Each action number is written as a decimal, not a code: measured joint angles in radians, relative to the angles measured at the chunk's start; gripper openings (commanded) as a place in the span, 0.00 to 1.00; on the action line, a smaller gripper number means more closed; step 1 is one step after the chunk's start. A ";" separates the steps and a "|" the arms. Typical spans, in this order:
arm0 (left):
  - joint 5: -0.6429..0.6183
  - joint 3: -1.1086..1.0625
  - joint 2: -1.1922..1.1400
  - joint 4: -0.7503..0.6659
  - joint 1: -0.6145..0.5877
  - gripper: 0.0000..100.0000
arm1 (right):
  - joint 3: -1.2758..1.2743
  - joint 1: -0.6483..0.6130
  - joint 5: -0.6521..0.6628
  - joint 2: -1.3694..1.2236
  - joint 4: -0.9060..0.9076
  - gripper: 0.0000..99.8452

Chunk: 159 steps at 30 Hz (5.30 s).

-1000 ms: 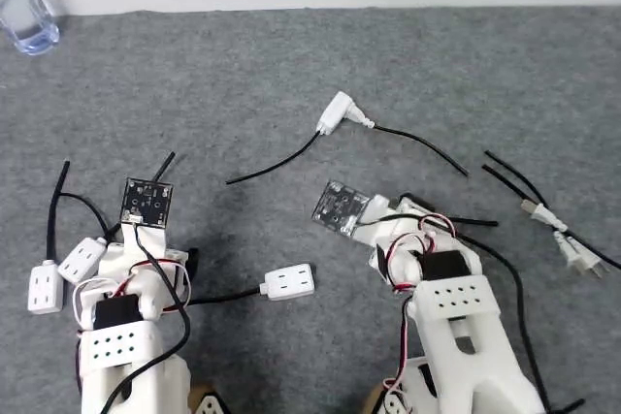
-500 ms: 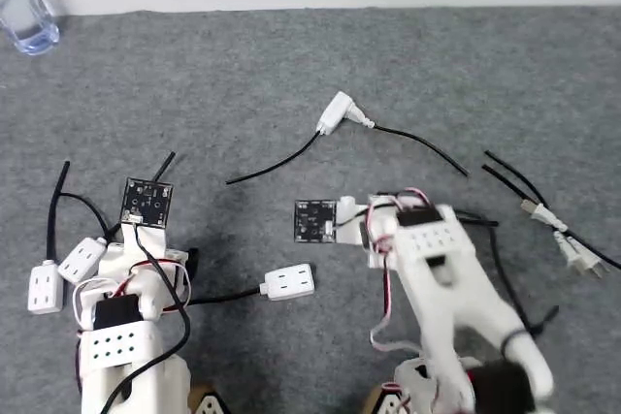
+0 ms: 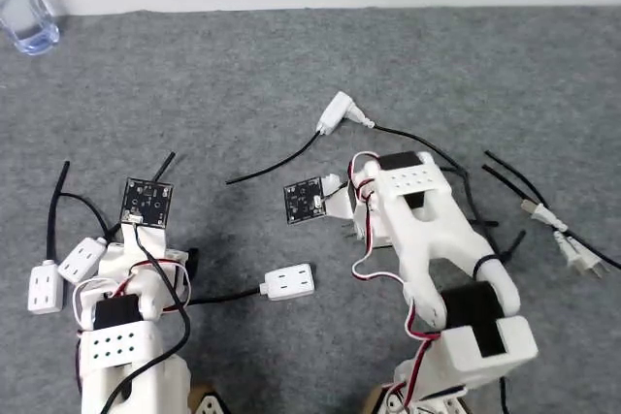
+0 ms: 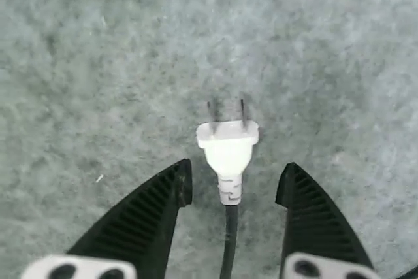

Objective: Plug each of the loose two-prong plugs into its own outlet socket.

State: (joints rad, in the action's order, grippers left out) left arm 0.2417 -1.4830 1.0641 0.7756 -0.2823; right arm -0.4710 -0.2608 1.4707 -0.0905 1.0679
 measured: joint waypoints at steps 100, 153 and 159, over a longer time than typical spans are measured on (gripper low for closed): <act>0.000 0.000 0.000 0.000 0.000 0.25 | -0.026 -0.026 -0.055 -0.015 -0.029 0.18; -0.760 0.018 0.000 -0.098 0.494 0.26 | -0.037 -0.135 -0.838 0.462 0.184 0.01; -0.825 0.018 0.000 -0.129 0.565 0.26 | -0.037 -0.219 -0.847 0.465 0.209 0.01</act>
State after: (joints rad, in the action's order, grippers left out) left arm -0.5838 -1.4645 1.0641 0.6467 0.2823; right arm -0.5079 -0.4803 0.6237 0.3744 1.2766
